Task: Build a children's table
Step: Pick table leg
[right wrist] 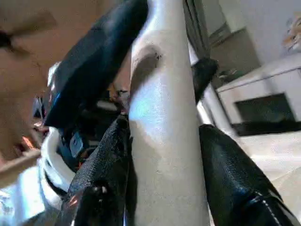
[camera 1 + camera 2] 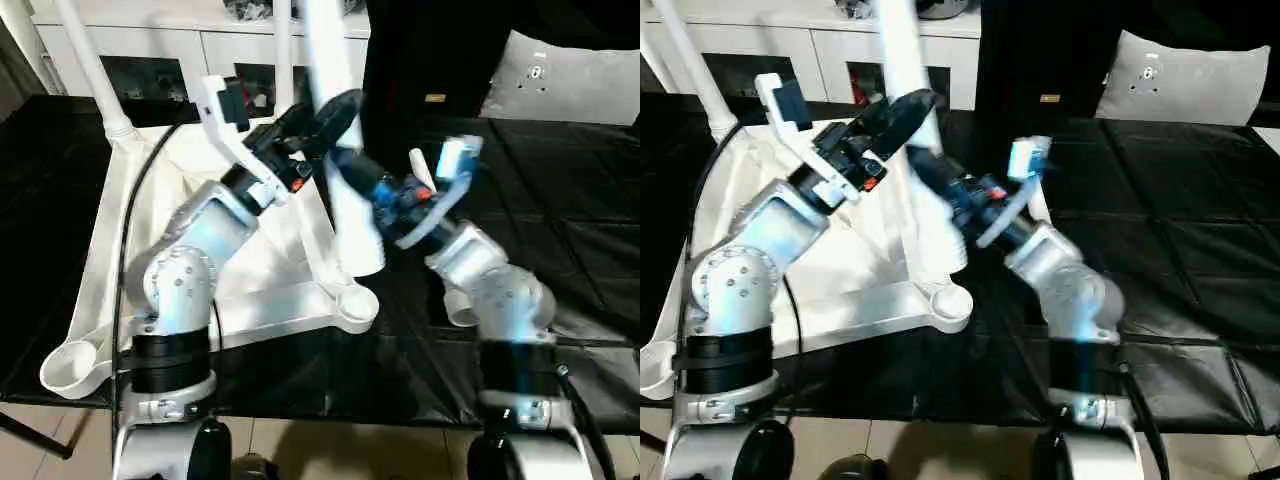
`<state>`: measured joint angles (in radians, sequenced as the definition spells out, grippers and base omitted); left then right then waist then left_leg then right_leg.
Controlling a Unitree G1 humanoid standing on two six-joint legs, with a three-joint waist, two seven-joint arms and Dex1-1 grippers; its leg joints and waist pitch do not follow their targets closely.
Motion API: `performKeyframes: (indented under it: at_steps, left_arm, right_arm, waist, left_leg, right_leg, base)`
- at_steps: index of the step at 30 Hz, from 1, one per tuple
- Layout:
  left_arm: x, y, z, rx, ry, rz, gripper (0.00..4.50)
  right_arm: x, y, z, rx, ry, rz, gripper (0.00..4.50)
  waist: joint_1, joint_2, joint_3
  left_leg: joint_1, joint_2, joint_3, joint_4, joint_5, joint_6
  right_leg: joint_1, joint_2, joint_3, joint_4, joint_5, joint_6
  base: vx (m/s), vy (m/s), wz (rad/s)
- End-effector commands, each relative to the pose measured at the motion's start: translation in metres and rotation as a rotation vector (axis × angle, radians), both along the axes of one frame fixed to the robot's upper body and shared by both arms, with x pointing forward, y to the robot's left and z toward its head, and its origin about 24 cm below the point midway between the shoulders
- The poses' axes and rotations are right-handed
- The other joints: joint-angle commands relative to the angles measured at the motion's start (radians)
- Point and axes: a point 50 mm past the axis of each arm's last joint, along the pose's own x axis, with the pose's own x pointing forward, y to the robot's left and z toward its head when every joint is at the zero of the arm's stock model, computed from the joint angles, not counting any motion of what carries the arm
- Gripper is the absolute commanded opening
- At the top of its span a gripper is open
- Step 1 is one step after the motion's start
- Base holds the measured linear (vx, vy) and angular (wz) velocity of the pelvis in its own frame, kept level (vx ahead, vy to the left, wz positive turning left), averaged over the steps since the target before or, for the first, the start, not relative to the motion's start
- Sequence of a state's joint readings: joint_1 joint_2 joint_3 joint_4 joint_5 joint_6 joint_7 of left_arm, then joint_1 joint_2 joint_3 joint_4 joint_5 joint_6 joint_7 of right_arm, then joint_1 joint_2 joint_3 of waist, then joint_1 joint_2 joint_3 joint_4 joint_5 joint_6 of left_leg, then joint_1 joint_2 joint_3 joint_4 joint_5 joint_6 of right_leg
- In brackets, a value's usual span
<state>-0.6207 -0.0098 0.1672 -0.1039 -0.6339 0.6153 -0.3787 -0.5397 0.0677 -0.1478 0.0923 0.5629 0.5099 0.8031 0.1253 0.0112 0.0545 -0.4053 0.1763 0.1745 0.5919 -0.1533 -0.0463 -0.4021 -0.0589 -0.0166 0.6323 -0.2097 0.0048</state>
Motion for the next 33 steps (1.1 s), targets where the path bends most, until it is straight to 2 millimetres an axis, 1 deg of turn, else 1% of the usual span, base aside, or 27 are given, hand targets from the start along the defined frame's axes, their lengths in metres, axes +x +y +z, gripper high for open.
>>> performKeyframes:
  at_steps: [1, 2, 3, 4, 5, 6, 7, 8, 9, 10, 12, 14, 17, 18, 20, 21, 22, 26, 27, 30, 32, 33]
  left_arm:
    - [0.002, -0.006, 0.006, 0.048, -0.048, 0.081, 4.47]
    - [0.004, -0.006, 0.006, 0.049, -0.056, 0.115, 4.47]
    - [0.004, -0.006, 0.006, 0.046, -0.057, 0.128, 4.47]
    - [0.005, -0.007, 0.009, 0.046, -0.103, 0.21, 4.47]
    - [0.005, -0.007, 0.009, 0.046, -0.106, 0.214, 4.47]
    - [0.004, -0.009, 0.011, 0.046, -0.151, 0.26, 4.2]
    - [0.002, -0.011, 0.012, 0.026, -0.16, 0.277, 4.13]
    - [0.001, -0.014, 0.012, -0.005, -0.163, 0.284, 4.13]
    - [-0.001, -0.016, 0.012, -0.024, -0.167, 0.286, 4.09]
    - [-0.002, -0.018, 0.012, -0.036, -0.175, 0.294, 3.86]
    - [-0.003, -0.021, 0.011, -0.053, -0.172, 0.3, 3.69]
    - [-0.003, -0.024, 0.01, -0.076, -0.174, 0.305, 3.66]
    - [-0.003, -0.023, 0.011, -0.096, -0.179, 0.304, 3.32]
    - [-0.003, -0.023, 0.011, -0.097, -0.179, 0.306, 3.28]
    - [-0.003, -0.024, 0.011, -0.1, -0.182, 0.303, 3.1]
    - [-0.003, -0.024, 0.01, -0.103, -0.183, 0.302, 3.1]
    - [-0.003, -0.025, 0.01, -0.103, -0.184, 0.298, 2.89]
    - [-0.003, -0.028, 0.009, -0.094, -0.19, 0.288, 2.77]
    - [-0.004, -0.028, 0.009, -0.092, -0.192, 0.286, 2.52]
    - [-0.004, -0.028, 0.009, -0.089, -0.195, 0.284, 2.41]
    - [-0.003, -0.028, 0.009, -0.08, -0.192, 0.285, 2.2]
    - [-0.003, -0.028, 0.008, -0.077, -0.192, 0.285, 2.1]
  right_arm:
    - [-0.002, 0.008, 0.007, -0.051, -0.087, -0.084, 1.8]
    - [-0.002, 0.01, 0.007, -0.067, -0.109, -0.105, 1.8]
    - [-0.002, 0.011, 0.006, -0.073, -0.118, -0.112, 1.8]
    - [-0.002, 0.015, 0.003, -0.099, -0.147, -0.161, 1.8]
    - [-0.002, 0.015, 0.002, -0.1, -0.148, -0.163, 1.8]
    - [-0.001, 0.017, 0.0, -0.112, -0.16, -0.193, 1.8]
    - [-0.001, 0.018, 0.0, -0.12, -0.17, -0.207, 1.8]
    - [-0.001, 0.019, -0.001, -0.123, -0.177, -0.216, 1.8]
    - [-0.002, 0.02, -0.001, -0.124, -0.18, -0.219, 1.8]
    - [-0.002, 0.021, -0.002, -0.123, -0.185, -0.222, 1.8]
    - [-0.002, 0.023, -0.003, -0.124, -0.191, -0.226, 1.8]
    - [-0.002, 0.024, -0.004, -0.127, -0.199, -0.232, 1.8]
    - [-0.002, 0.025, -0.006, -0.132, -0.204, -0.235, 1.8]
    - [-0.002, 0.025, -0.006, -0.134, -0.206, -0.235, 1.8]
    - [-0.002, 0.025, -0.007, -0.138, -0.207, -0.234, 1.8]
    - [-0.002, 0.025, -0.007, -0.139, -0.21, -0.235, 1.8]
    - [-0.002, 0.025, -0.007, -0.139, -0.211, -0.237, 1.8]
    - [-0.001, 0.026, -0.007, -0.14, -0.219, -0.24, 1.8]
    - [-0.001, 0.026, -0.008, -0.141, -0.219, -0.24, 1.8]
    - [-0.001, 0.026, -0.008, -0.143, -0.221, -0.24, 1.8]
    - [-0.001, 0.026, -0.008, -0.147, -0.222, -0.24, 1.8]
    - [-0.001, 0.026, -0.009, -0.149, -0.223, -0.242, 1.8]
  waist:
    - [0.0, -0.002, -0.072]
    - [0.001, 0.001, -0.072]
    - [-0.001, 0.0, -0.071]
    - [0.0, 0.0, -0.072]
    - [-0.002, -0.002, -0.071]
    - [-0.001, -0.002, -0.072]
    - [-0.001, -0.001, -0.073]
    - [-0.002, -0.002, -0.073]
    - [-0.002, -0.003, -0.072]
    - [-0.003, -0.003, -0.072]
    - [-0.005, -0.004, -0.071]
    - [-0.008, -0.003, -0.07]
    - [-0.012, -0.002, -0.07]
    - [-0.012, -0.002, -0.069]
    - [-0.012, -0.001, -0.07]
    - [-0.012, -0.001, -0.07]
    - [-0.011, 0.0, -0.071]
    - [-0.011, -0.001, -0.071]
    - [-0.012, -0.001, -0.071]
    - [-0.012, -0.001, -0.07]
    - [-0.012, 0.003, -0.07]
    - [-0.012, 0.001, -0.07]
  left_leg:
    - [0.027, 0.043, -0.019, -0.069, -0.188, -0.024]
    - [0.027, 0.044, -0.02, -0.069, -0.191, -0.027]
    - [0.028, 0.043, -0.019, -0.07, -0.2, -0.032]
    - [0.028, 0.044, -0.019, -0.069, -0.2, -0.031]
    - [0.025, 0.044, -0.019, -0.07, -0.205, -0.029]
    - [0.026, 0.044, -0.02, -0.07, -0.206, -0.027]
    - [0.025, 0.046, -0.021, -0.07, -0.205, -0.025]
    - [0.026, 0.046, -0.02, -0.069, -0.201, -0.022]
    - [0.024, 0.045, -0.019, -0.068, -0.198, -0.015]
    - [0.023, 0.044, -0.019, -0.068, -0.201, -0.012]
    - [0.023, 0.044, -0.019, -0.069, -0.214, -0.002]
    - [0.023, 0.044, -0.019, -0.07, -0.22, -0.001]
    - [0.024, 0.045, -0.02, -0.07, -0.232, -0.003]
    - [0.024, 0.045, -0.019, -0.07, -0.234, -0.003]
    - [0.024, 0.045, -0.019, -0.069, -0.227, 0.0]
    - [0.024, 0.045, -0.019, -0.068, -0.223, 0.001]
    - [0.024, 0.045, -0.019, -0.068, -0.215, 0.005]
    - [0.023, 0.045, -0.019, -0.066, -0.209, 0.009]
    - [0.024, 0.045, -0.019, -0.067, -0.211, 0.01]
    - [0.025, 0.046, -0.019, -0.067, -0.22, 0.01]
    - [0.024, 0.045, -0.02, -0.068, -0.22, 0.009]
    - [0.025, 0.045, -0.019, -0.068, -0.224, 0.008]
  right_leg:
    - [0.038, -0.068, 0.027, -0.081, -0.136, -0.12]
    - [0.038, -0.07, 0.027, -0.082, -0.134, -0.119]
    - [0.038, -0.068, 0.028, -0.083, -0.132, -0.116]
    - [0.039, -0.067, 0.028, -0.081, -0.117, -0.117]
    - [0.039, -0.068, 0.029, -0.084, -0.114, -0.112]
    - [0.041, -0.069, 0.028, -0.083, -0.113, -0.113]
    - [0.04, -0.07, 0.028, -0.083, -0.106, -0.113]
    - [0.042, -0.07, 0.028, -0.081, -0.089, -0.125]
    - [0.042, -0.069, 0.028, -0.08, -0.076, -0.134]
    - [0.042, -0.068, 0.028, -0.08, -0.075, -0.135]
    - [0.043, -0.069, 0.029, -0.082, -0.092, -0.135]
    - [0.042, -0.069, 0.028, -0.083, -0.104, -0.135]
    - [0.041, -0.068, 0.028, -0.083, -0.115, -0.139]
    - [0.04, -0.068, 0.029, -0.084, -0.116, -0.14]
    - [0.041, -0.067, 0.029, -0.082, -0.103, -0.141]
    - [0.041, -0.067, 0.029, -0.082, -0.096, -0.142]
    - [0.041, -0.067, 0.029, -0.08, -0.076, -0.147]
    - [0.042, -0.068, 0.028, -0.078, -0.057, -0.153]
    - [0.042, -0.067, 0.028, -0.078, -0.059, -0.155]
    - [0.042, -0.067, 0.028, -0.079, -0.069, -0.156]
    - [0.042, -0.067, 0.028, -0.079, -0.071, -0.156]
    - [0.042, -0.066, 0.028, -0.079, -0.072, -0.155]
  base:
    - [0.0, 0.0, 0.0]
    - [0.0, 0.0, 0.0]
    - [0.0, 0.0, 0.0]
    - [0.0, 0.0, 0.0]
    - [0.0, 0.0, 0.0]
    - [0.0, 0.0, 0.0]
    - [0.0, 0.0, 0.0]
    - [0.0, 0.0, 0.0]
    - [0.0, 0.0, 0.0]
    - [0.0, 0.0, 0.0]
    - [0.0, 0.0, 0.0]
    - [0.0, 0.0, 0.0]
    - [0.0, 0.0, 0.0]
    - [0.0, 0.0, 0.0]
    - [0.0, 0.0, 0.0]
    - [0.0, 0.0, 0.0]
    - [0.0, 0.0, 0.0]
    - [0.0, 0.0, 0.0]
    - [0.0, 0.0, 0.0]
    - [0.0, 0.0, 0.0]
    - [0.0, 0.0, 0.0]
    - [0.0, 0.0, 0.0]
